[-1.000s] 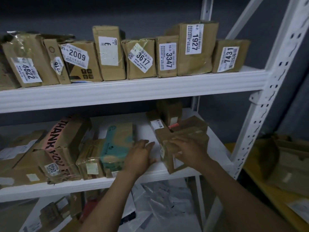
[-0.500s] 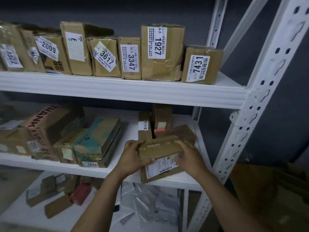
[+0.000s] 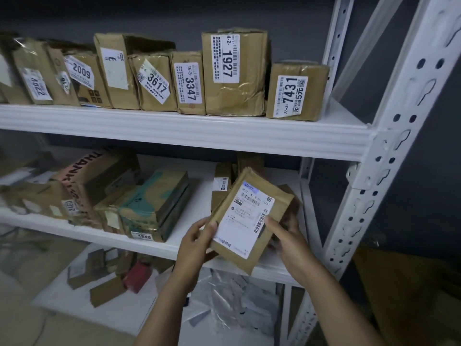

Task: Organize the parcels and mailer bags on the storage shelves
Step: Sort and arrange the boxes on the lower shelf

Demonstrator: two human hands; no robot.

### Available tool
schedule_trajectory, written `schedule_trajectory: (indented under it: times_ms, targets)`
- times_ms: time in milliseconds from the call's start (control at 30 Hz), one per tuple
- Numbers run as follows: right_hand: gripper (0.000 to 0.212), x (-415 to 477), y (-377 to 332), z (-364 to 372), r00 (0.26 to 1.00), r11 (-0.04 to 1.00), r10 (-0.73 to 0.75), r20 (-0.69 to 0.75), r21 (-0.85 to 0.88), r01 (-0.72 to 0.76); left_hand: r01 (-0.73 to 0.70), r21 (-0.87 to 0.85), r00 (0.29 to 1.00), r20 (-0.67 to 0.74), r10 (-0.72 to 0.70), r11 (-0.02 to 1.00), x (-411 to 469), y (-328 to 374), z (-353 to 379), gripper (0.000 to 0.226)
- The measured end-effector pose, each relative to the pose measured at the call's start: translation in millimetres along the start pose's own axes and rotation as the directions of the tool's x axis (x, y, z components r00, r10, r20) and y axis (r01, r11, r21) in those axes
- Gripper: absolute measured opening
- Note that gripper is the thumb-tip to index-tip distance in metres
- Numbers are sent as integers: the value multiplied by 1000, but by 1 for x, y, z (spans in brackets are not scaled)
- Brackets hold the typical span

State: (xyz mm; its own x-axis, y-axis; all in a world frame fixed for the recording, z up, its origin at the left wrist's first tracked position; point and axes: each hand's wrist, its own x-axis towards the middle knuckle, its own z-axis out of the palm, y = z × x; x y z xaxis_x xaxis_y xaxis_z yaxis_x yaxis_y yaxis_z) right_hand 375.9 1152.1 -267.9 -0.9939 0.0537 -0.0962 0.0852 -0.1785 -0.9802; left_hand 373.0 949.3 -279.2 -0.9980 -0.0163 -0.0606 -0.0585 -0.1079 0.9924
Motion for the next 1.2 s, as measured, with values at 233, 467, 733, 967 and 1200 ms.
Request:
schedule_trajectory:
  times_ms: [233, 467, 733, 967, 1200]
  targets:
    - [51, -3, -10, 7, 996, 996, -77, 40, -51, 79, 5, 176, 981, 190, -39, 984, -11, 13, -3, 49]
    - [75, -8, -13, 16, 951, 996, 23, 309, -87, 4, 13, 31, 994, 105, -16, 999, -7, 12, -9, 44]
    - [62, -11, -14, 27, 971, 998, -41, 234, -41, 52, -11, 25, 977, 213, 5, 1000, -15, 14, -21, 70]
    - [40, -19, -10, 41, 986, 986, 74, 152, 135, -94, -91, 125, 963, 264, 55, 988, -25, 18, -35, 96]
    - [40, -27, -5, 52, 961, 963, 181, 210, 162, -217, -149, 177, 973, 200, 113, 973, -35, 36, -45, 64]
